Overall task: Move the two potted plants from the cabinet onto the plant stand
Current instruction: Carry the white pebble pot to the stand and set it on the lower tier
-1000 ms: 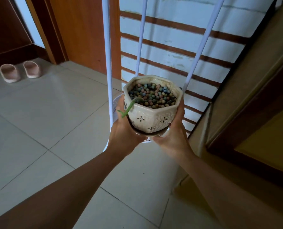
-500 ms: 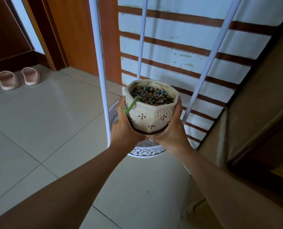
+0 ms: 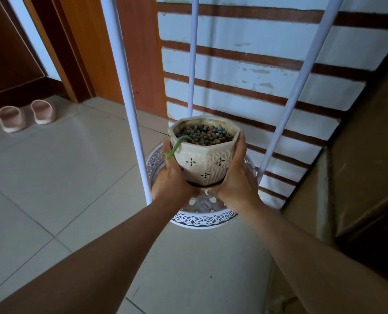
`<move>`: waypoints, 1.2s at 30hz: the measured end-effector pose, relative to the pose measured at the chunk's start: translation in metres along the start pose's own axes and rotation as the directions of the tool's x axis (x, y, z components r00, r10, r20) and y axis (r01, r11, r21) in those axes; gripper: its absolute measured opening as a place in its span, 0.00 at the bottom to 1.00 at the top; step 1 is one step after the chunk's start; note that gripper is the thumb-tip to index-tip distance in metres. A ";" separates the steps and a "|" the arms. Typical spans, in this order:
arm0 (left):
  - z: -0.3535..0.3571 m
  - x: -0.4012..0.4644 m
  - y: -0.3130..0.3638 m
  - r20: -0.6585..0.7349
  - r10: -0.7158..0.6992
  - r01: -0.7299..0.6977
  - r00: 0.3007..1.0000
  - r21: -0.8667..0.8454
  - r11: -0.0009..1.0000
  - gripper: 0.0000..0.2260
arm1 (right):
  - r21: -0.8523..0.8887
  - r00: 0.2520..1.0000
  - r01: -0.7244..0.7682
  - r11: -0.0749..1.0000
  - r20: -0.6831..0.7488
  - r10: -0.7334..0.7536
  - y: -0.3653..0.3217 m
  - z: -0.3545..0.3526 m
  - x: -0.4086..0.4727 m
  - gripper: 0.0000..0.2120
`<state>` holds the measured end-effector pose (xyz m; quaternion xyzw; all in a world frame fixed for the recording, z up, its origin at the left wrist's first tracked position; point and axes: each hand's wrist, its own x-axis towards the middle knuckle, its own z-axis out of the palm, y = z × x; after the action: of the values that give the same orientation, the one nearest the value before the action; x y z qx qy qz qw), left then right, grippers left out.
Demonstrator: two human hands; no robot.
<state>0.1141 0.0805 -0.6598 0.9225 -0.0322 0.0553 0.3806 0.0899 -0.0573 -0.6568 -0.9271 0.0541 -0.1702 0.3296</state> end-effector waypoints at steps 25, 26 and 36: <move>-0.002 0.001 0.005 0.073 -0.131 0.117 0.989 0.176 0.978 0.45 | -0.069 1.000 0.000 0.998 0.002 0.000 0.003 0.000 -0.010 0.62; -0.002 0.000 0.006 0.063 -0.140 0.125 0.988 0.194 0.973 0.41 | -0.067 1.000 -0.002 0.998 -0.003 0.002 0.003 0.001 -0.010 0.61; 0.006 -0.014 0.013 -0.035 -0.152 0.154 0.988 0.398 0.904 0.26 | -0.035 0.999 0.009 0.999 -0.036 -0.011 -0.001 0.002 -0.014 0.60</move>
<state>0.0990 0.0679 -0.6568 0.9803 0.0529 0.0322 0.1875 0.0778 -0.0524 -0.6617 -0.9298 0.0582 -0.1874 0.3113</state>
